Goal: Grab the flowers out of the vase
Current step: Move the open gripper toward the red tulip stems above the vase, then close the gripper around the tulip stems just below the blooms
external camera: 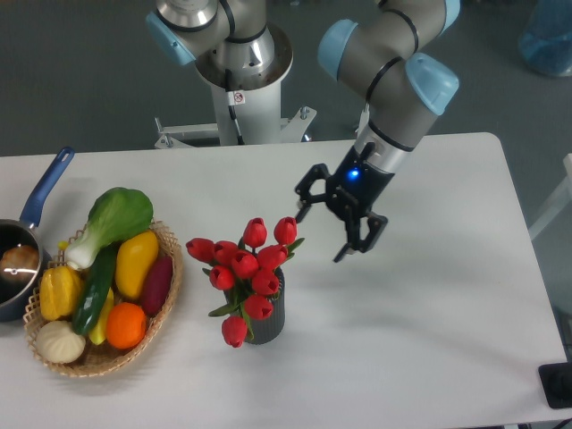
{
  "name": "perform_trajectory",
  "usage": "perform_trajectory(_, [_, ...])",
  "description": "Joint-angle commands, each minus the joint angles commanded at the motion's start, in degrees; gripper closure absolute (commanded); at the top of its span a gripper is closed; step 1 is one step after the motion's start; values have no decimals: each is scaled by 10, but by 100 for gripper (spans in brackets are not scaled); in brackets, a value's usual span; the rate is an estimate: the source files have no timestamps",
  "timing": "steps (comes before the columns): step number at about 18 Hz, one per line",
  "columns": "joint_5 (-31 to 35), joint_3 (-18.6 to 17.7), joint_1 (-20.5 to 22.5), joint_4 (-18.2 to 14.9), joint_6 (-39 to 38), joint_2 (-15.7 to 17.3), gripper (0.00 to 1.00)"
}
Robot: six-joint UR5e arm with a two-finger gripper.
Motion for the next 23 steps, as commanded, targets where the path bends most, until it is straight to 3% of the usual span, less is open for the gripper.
perform_trajectory(4, [-93, 0, 3, -2, -10, -2, 0])
perform_trajectory(9, [-121, 3, -17, 3, -20, -13, 0])
perform_trajectory(14, [-196, 4, -24, 6, -19, -35, 0])
perform_trajectory(18, [-197, 4, -25, 7, -17, -40, 0])
perform_trajectory(20, [-197, 4, -26, 7, -17, -40, 9])
perform_trajectory(23, [-197, 4, -29, 7, -17, -40, 35])
